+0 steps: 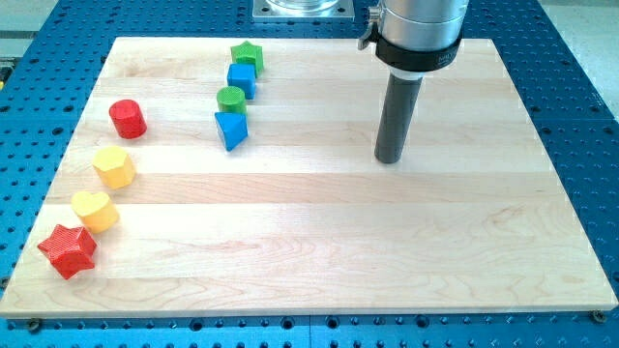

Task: Place the arm bottom of the triangle

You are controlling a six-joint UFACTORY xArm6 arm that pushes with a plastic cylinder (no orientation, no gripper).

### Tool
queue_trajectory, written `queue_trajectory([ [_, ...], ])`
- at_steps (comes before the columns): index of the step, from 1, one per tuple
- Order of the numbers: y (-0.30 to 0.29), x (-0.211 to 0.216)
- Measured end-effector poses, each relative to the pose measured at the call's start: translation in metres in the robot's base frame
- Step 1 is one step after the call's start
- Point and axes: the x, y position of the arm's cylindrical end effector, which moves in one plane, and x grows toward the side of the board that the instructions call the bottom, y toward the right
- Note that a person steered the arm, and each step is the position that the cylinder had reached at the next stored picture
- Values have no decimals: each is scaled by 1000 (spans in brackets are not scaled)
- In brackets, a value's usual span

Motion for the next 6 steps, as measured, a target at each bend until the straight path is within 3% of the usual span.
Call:
queue_trajectory([
  [1, -1, 0],
  [2, -41, 26],
  [3, -101, 19],
  [4, -121, 56],
  [5, -130, 38],
  [6, -185, 42],
])
